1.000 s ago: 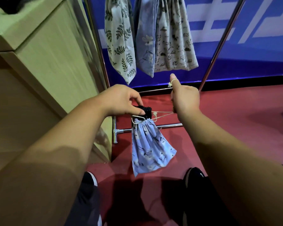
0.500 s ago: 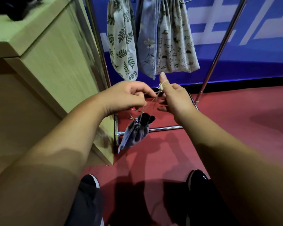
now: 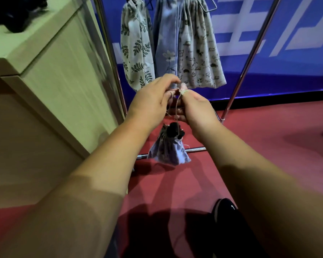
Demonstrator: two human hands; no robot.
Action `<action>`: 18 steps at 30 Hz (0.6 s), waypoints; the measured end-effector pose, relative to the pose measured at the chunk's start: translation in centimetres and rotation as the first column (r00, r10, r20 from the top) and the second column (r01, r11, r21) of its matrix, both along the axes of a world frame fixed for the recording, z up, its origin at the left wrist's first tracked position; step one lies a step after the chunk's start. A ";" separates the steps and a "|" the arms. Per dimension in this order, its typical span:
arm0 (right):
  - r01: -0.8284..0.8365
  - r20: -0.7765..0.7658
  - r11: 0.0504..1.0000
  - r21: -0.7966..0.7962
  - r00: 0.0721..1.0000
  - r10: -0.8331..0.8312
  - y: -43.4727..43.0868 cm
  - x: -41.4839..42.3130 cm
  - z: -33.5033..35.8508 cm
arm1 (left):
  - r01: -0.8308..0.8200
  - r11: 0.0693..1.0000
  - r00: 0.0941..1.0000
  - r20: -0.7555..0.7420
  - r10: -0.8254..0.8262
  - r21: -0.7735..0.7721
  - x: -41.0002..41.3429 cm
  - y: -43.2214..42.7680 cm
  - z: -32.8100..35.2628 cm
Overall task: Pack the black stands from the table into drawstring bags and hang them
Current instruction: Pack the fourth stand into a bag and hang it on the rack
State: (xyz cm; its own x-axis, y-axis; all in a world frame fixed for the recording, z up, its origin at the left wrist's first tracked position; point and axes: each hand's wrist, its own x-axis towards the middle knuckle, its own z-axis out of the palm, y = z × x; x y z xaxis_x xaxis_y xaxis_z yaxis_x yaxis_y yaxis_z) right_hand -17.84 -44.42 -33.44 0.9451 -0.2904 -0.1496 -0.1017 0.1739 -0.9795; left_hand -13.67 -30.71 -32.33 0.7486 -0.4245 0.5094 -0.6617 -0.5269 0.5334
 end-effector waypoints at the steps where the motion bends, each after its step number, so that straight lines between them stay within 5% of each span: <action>1: -0.003 -0.011 1.000 0.007 1.000 0.003 -0.2 0.0 0.1 | -0.012 1.000 0.999 -0.034 0.011 -0.022 0.4 -0.4 -0.2; 6: -0.029 -0.100 0.999 0.039 0.994 0.033 -1.4 -0.1 0.9 | -0.008 0.995 0.968 -0.250 -0.016 -0.096 1.6 -1.7 -1.3; 10: -0.122 -0.142 0.992 0.021 0.982 0.124 -1.9 -0.7 1.0 | 0.033 0.925 0.738 -0.615 -0.277 -0.377 1.7 -3.0 -2.3; 14: -0.107 -0.121 0.994 0.009 0.987 0.108 -3.0 -0.7 0.8 | -0.030 0.852 0.575 -0.706 -0.414 -0.523 0.8 -4.3 -2.2; 18: -0.106 -0.083 0.994 0.039 0.991 0.109 -4.0 -0.9 1.0 | -0.104 0.825 0.530 -0.733 -0.427 -0.556 0.7 -5.4 -1.9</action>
